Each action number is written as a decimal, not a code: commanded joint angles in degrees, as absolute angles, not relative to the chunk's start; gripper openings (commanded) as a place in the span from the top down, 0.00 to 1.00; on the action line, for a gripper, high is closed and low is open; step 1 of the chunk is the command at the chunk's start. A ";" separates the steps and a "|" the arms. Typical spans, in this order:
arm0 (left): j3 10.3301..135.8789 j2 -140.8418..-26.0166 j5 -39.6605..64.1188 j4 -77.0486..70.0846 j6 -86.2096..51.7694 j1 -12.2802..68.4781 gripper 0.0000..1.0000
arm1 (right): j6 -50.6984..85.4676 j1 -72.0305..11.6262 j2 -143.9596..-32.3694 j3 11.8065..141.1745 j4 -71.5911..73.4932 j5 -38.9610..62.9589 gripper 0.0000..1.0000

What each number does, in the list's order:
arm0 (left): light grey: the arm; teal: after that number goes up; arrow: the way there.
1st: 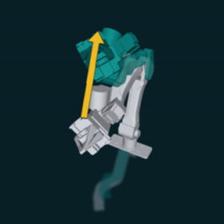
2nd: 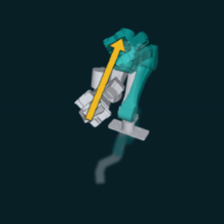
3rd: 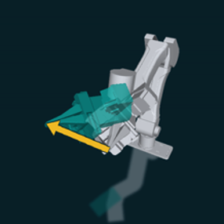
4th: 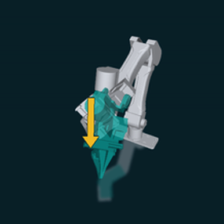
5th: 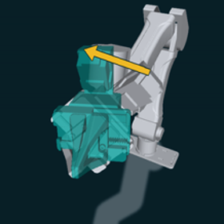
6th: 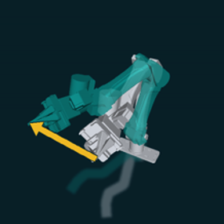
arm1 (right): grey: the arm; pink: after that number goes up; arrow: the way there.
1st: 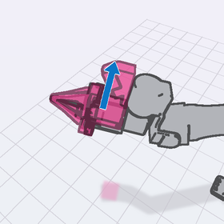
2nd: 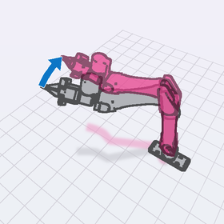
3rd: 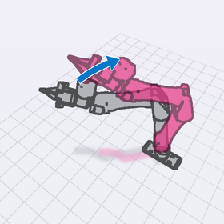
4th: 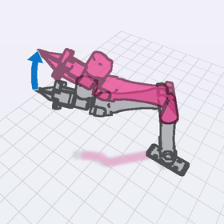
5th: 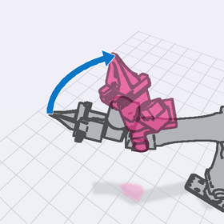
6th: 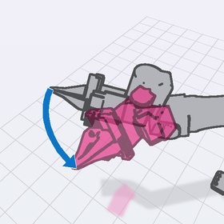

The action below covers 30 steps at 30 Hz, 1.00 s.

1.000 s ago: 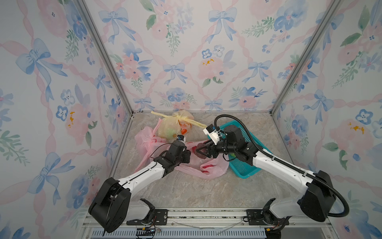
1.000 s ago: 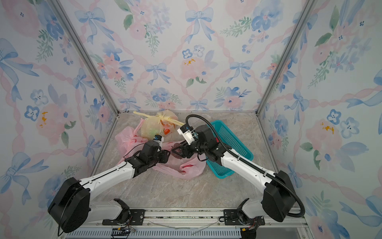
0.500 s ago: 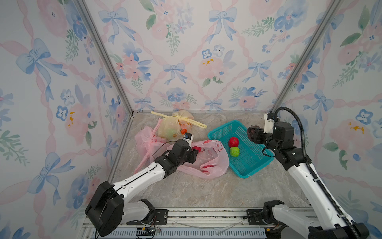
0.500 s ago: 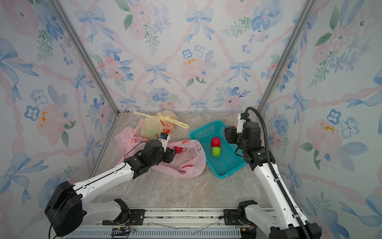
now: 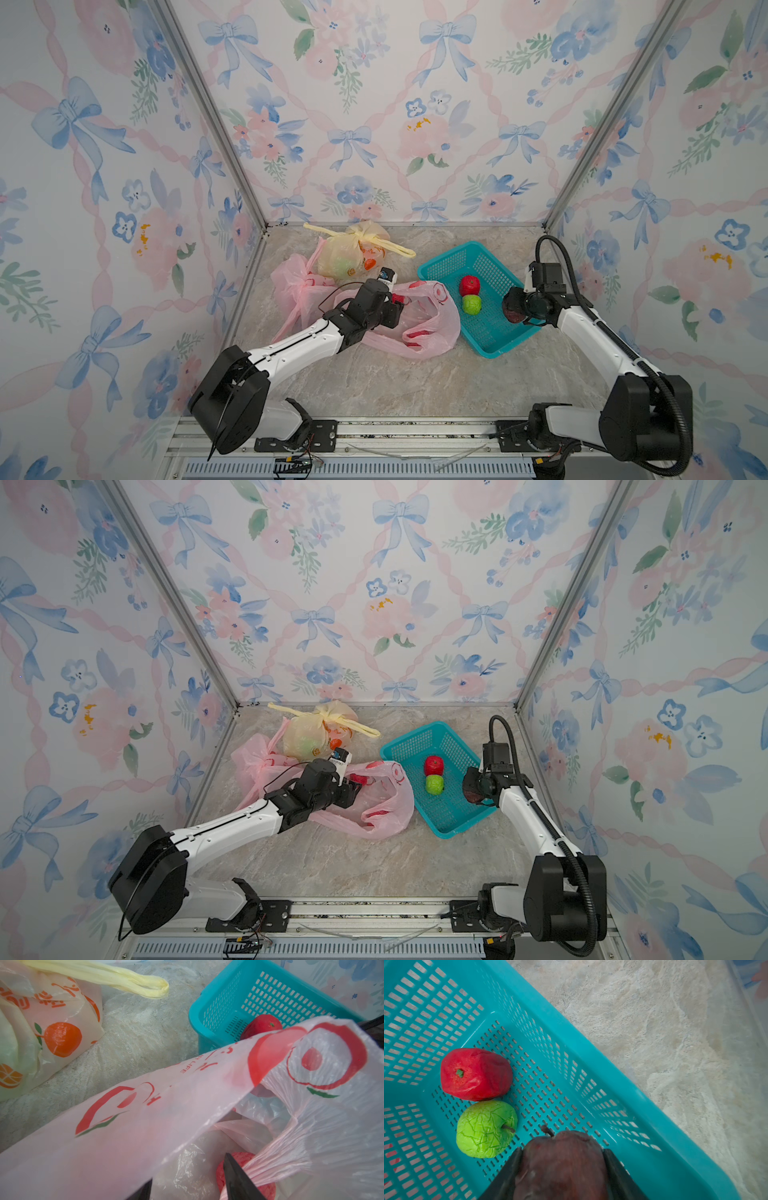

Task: Untie the knot of a plastic bag & take out the apple
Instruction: Place the apple in the basket.

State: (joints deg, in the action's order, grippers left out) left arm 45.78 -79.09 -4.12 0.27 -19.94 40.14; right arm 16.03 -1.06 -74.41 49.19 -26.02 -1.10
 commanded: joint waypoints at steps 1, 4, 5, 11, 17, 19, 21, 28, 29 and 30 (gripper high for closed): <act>47.59 -80.75 -5.52 -1.27 -18.91 40.69 0.44 | 15.34 -0.96 -76.05 47.84 -24.46 -0.84 0.66; 48.16 -81.95 -4.27 -1.95 -17.79 40.78 0.39 | 15.01 -0.96 -77.80 47.71 -24.18 -0.58 0.61; 49.02 -82.82 -3.77 -1.27 -17.45 40.81 0.37 | 14.94 -0.93 -78.45 47.75 -23.98 -0.40 0.60; 51.31 -85.83 -3.94 -0.53 -16.35 40.96 0.36 | 14.59 -1.24 -82.12 48.35 -23.47 -0.20 0.58; 51.75 -86.14 -6.89 0.15 -15.82 41.00 0.32 | 13.74 -1.49 -82.80 49.15 -24.32 -0.06 0.38; 51.98 -86.38 -7.57 0.84 -15.90 41.04 0.31 | 13.01 -2.20 -81.72 50.16 -25.32 0.12 0.28; 52.25 -86.97 -7.96 1.57 -16.00 41.00 0.31 | 12.32 -3.67 -78.91 51.20 -26.04 1.02 0.23; 53.84 -89.78 -9.99 2.98 -18.40 40.96 0.36 | 11.81 -10.81 -68.98 55.46 -25.06 14.17 0.22; 54.17 -90.20 -10.90 2.99 -18.74 40.98 0.36 | 12.25 -12.08 -68.71 56.28 -25.00 17.11 0.22; 54.46 -90.51 -11.54 3.05 -19.12 40.92 0.36 | 12.74 -13.38 -68.69 56.95 -25.24 18.32 0.22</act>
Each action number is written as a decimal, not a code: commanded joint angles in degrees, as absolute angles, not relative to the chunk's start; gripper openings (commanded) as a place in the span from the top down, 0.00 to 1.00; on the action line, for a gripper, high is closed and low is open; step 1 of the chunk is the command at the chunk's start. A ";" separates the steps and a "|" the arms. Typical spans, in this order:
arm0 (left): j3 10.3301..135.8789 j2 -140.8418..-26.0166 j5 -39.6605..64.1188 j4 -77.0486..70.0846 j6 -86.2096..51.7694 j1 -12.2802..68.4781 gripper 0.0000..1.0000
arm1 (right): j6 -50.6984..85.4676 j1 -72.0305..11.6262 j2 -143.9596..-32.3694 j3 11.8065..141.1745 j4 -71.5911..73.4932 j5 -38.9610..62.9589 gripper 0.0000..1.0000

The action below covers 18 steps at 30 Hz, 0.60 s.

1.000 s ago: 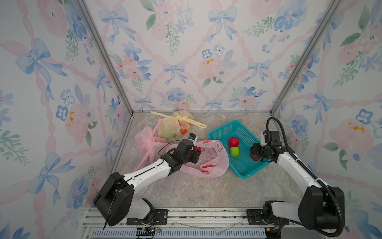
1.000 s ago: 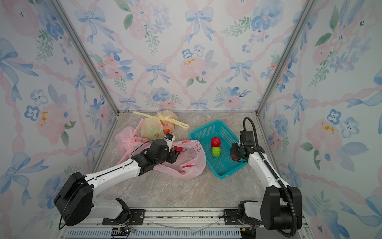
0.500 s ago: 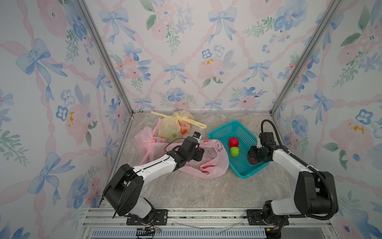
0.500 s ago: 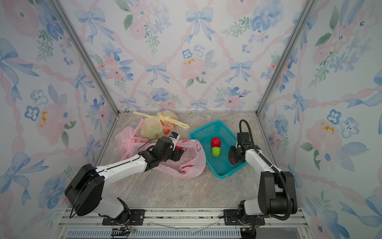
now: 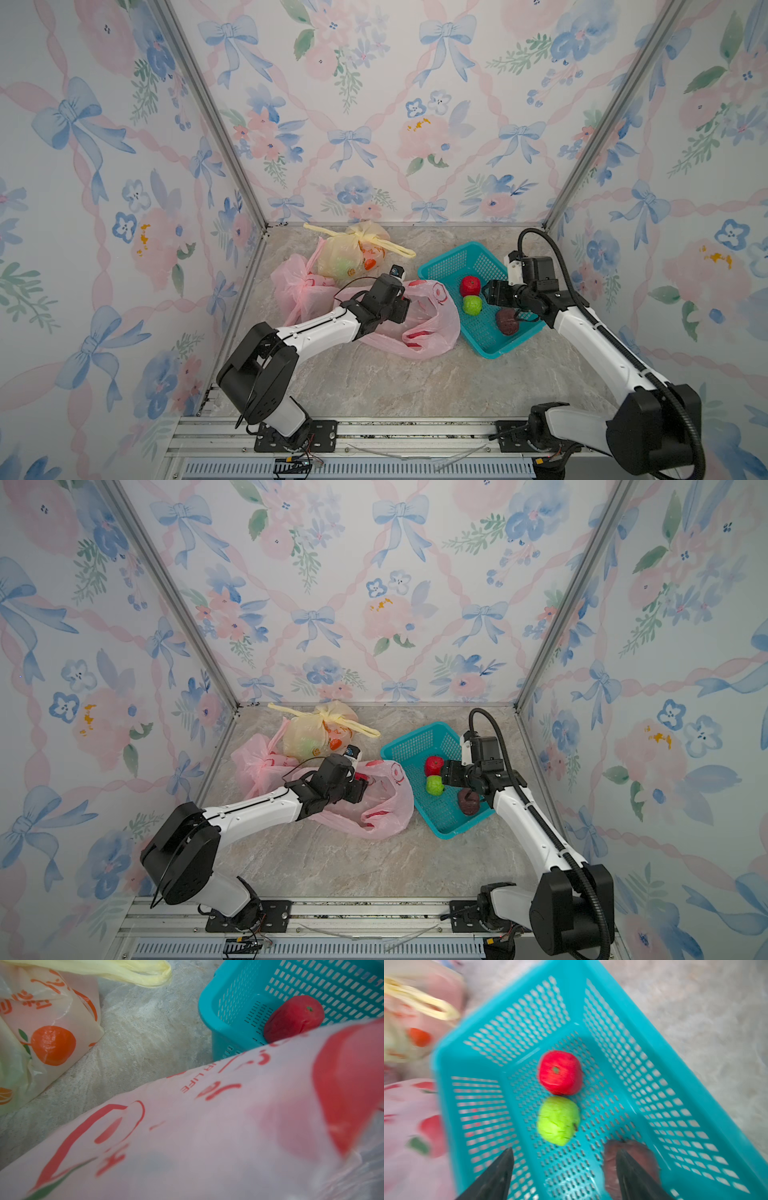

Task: Untie the knot of a plastic bag & take out the apple
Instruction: Place the apple in the basket, then adjust the plastic bag at the center of the board.

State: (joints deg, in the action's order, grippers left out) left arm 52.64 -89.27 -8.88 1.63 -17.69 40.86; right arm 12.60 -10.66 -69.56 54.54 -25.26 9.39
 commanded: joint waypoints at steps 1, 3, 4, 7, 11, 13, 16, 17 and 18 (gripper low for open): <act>54.87 -91.05 -11.74 3.13 -19.29 40.80 0.36 | 12.91 -14.98 -68.94 57.52 -25.55 19.67 0.22; 55.67 -91.96 -12.05 3.42 -20.18 40.43 0.37 | 13.59 -18.19 -69.82 58.34 -26.35 20.97 0.22; 55.83 -92.37 -11.70 3.43 -20.43 40.16 0.38 | 13.71 -19.63 -69.98 58.45 -26.59 21.59 0.23; 55.84 -92.78 -11.12 3.21 -21.17 39.64 0.41 | 13.58 -25.76 -68.28 57.61 -26.75 21.09 0.28; 53.36 -92.16 -9.44 1.19 -22.40 38.99 0.44 | 11.12 -37.64 -62.17 56.06 -23.82 15.88 0.36; 51.58 -91.97 -8.55 -0.03 -23.55 38.77 0.44 | 12.22 -41.47 -61.80 56.24 -21.66 16.39 0.43; 49.14 -91.63 -7.08 -1.74 -25.18 38.68 0.46 | 15.05 -44.66 -65.60 56.19 -20.18 15.17 0.50; 48.44 -91.27 -6.51 -2.09 -25.69 38.75 0.46 | 15.31 -45.87 -67.41 56.12 -20.86 12.80 0.50; 47.82 -90.93 -5.96 -2.31 -26.10 38.79 0.46 | 15.58 -46.98 -69.03 56.14 -21.86 10.45 0.50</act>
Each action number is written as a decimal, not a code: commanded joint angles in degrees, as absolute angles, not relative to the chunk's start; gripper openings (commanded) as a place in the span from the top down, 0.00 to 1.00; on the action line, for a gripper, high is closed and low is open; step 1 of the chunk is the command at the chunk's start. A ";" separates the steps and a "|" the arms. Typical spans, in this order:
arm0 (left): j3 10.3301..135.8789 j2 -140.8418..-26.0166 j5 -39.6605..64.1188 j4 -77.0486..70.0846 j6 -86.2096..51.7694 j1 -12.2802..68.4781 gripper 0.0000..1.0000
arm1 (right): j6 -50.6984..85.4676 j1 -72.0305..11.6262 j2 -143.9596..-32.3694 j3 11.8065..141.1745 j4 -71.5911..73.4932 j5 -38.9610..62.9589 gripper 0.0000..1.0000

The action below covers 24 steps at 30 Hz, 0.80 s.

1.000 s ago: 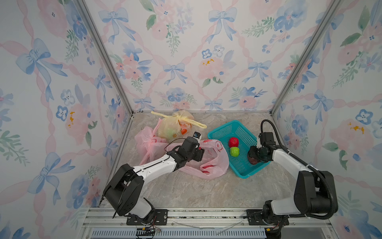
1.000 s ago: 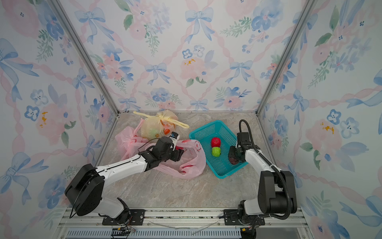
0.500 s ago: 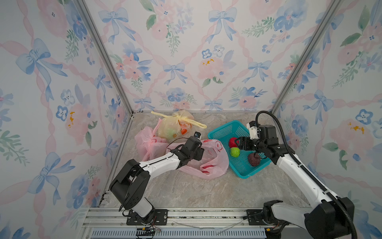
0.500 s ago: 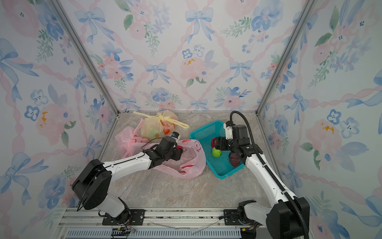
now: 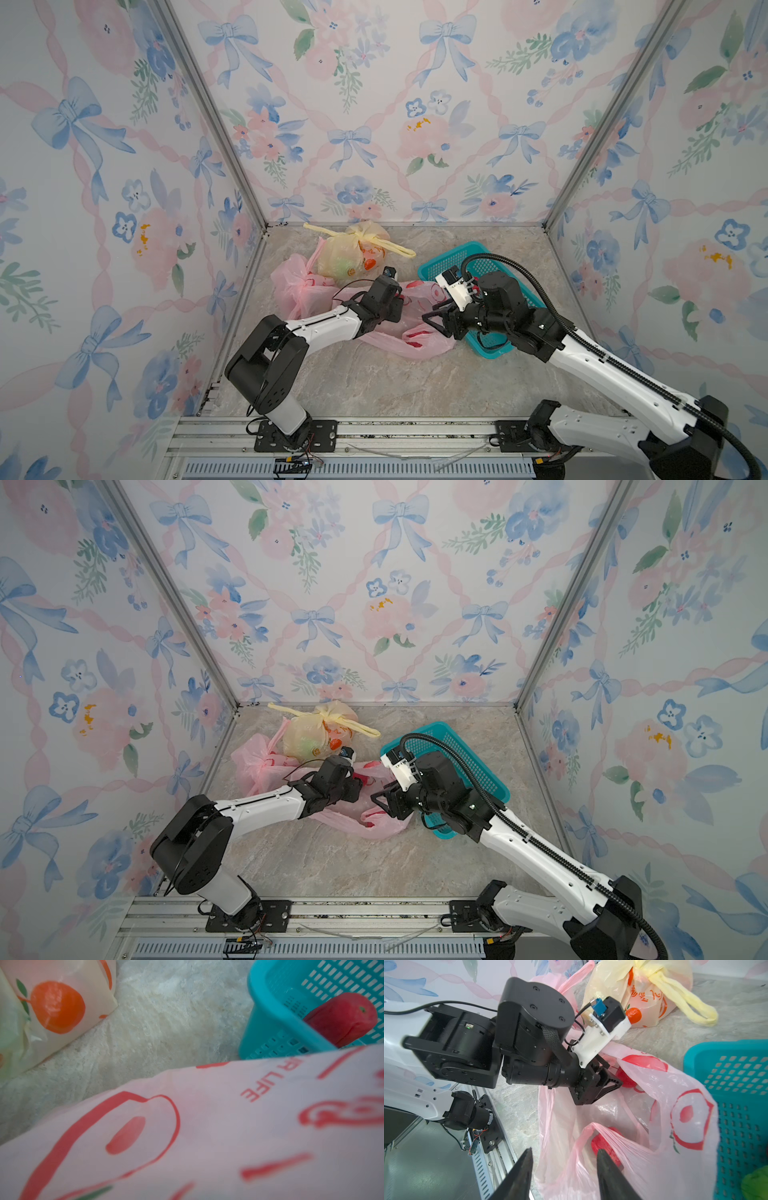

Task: Untie the knot of a plastic bag & take out the apple
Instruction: Adjust the plastic bag at the center of the board.

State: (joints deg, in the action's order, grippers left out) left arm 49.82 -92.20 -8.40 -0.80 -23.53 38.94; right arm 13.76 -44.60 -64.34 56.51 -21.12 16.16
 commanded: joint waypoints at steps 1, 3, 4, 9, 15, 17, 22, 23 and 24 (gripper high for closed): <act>47.38 -90.50 -5.53 -2.37 -26.31 39.00 0.46 | 15.98 -47.88 -70.45 56.16 -22.69 8.88 0.50; 46.36 -89.16 -4.76 -2.29 -26.59 39.42 0.46 | 17.40 -49.96 -73.69 55.77 -23.67 5.81 0.52; 45.87 -88.53 -4.50 -2.19 -26.63 39.59 0.46 | 17.85 -50.90 -75.14 55.65 -24.05 4.46 0.53; 44.48 -84.74 -3.31 -0.01 -27.22 40.99 0.46 | 20.80 -55.72 -80.17 55.08 -27.99 -2.97 0.60; 46.40 -81.55 -0.36 3.33 -27.92 42.61 0.46 | 25.21 -57.66 -82.01 50.08 -26.89 -3.74 0.54; 45.89 -80.78 0.28 3.98 -28.51 43.15 0.46 | 26.04 -57.72 -83.47 48.83 -26.07 -3.71 0.53; 40.23 -78.90 0.58 4.81 -31.53 43.24 0.46 | 26.13 -57.72 -86.96 47.63 -23.92 -2.17 0.53; 38.93 -78.33 0.36 4.99 -31.94 43.24 0.47 | 25.61 -57.68 -87.05 47.79 -23.58 -1.68 0.53; 38.12 -77.93 0.27 5.00 -32.37 43.20 0.47 | 25.07 -57.45 -86.89 48.03 -23.24 -1.05 0.53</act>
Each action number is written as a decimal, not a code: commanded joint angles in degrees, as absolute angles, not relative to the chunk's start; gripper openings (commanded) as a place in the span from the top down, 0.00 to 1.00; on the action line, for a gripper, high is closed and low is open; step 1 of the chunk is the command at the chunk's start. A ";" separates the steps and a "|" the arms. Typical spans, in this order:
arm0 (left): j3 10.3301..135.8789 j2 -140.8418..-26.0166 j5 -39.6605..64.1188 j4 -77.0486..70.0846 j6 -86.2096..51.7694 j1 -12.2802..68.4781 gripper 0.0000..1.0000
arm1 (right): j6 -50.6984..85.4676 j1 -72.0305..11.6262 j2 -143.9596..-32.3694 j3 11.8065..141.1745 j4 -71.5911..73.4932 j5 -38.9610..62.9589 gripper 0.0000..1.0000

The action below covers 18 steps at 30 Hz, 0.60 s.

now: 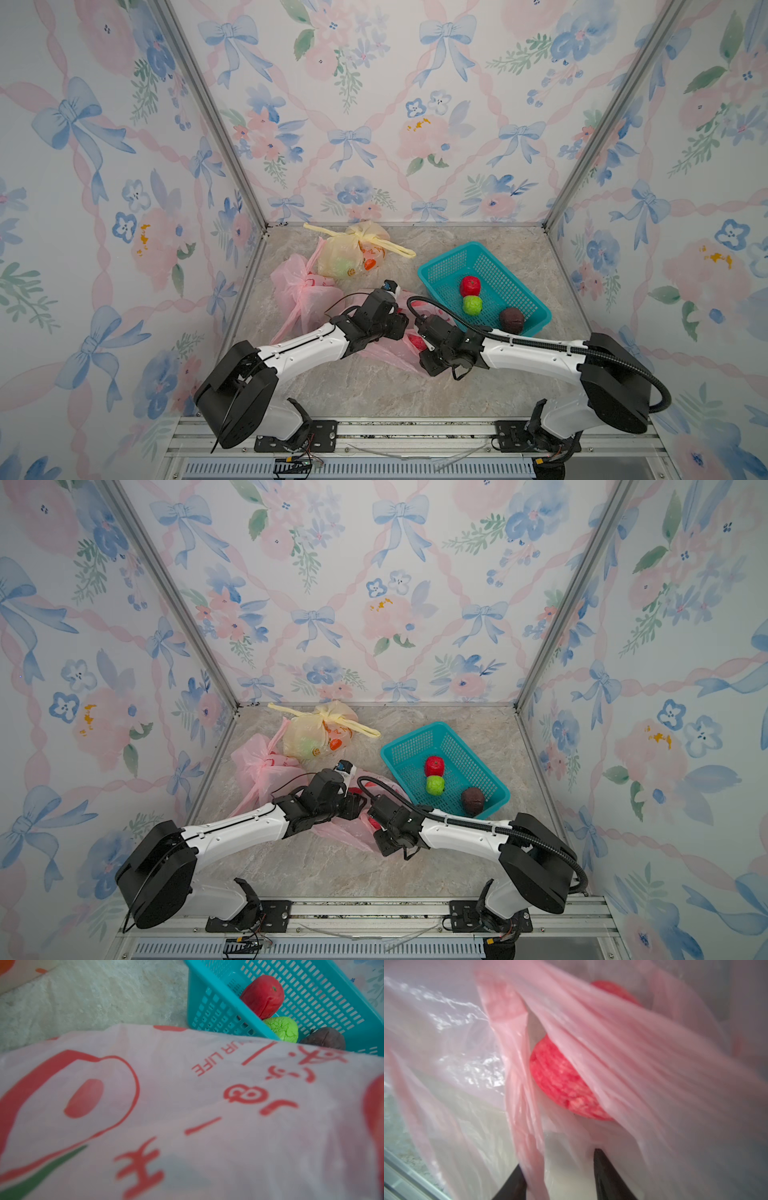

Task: Untie the knot of a plastic bag & take out the apple
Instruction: Adjust the plastic bag at the center of the board.

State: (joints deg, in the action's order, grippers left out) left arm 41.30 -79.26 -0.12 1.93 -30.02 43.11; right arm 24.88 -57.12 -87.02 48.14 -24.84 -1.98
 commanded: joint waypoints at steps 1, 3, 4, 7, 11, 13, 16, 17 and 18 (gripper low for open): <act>37.21 -77.57 0.18 5.01 -32.64 43.25 0.47 | 24.67 -57.06 -86.52 48.39 -23.12 -0.20 0.53; 35.83 -77.30 -0.06 5.00 -32.99 43.25 0.47 | 23.26 -56.37 -84.72 49.21 -23.12 1.04 0.52; 35.16 -77.36 -0.41 5.01 -33.17 43.25 0.48 | 22.61 -55.96 -83.29 49.68 -23.20 1.38 0.52; 33.83 -77.35 -1.09 4.51 -33.39 43.24 0.48 | 22.05 -54.66 -78.88 50.32 -21.97 3.31 0.49; 33.12 -76.91 -1.75 3.18 -33.09 43.22 0.48 | 22.76 -52.47 -74.80 50.33 -19.93 5.23 0.49; 32.96 -76.95 -2.51 2.77 -32.90 43.15 0.48 | 22.90 -51.67 -74.53 50.41 -19.95 4.47 0.49; 33.35 -76.78 -5.68 2.36 -33.22 42.98 0.45 | 23.95 -50.99 -75.60 49.95 -19.91 2.92 0.49; 33.56 -76.57 -6.50 1.74 -33.23 42.99 0.44 | 24.50 -50.98 -76.39 49.93 -20.16 2.36 0.49; 33.79 -76.19 -7.04 0.67 -33.10 42.98 0.43 | 25.04 -50.81 -77.28 50.05 -20.74 1.96 0.49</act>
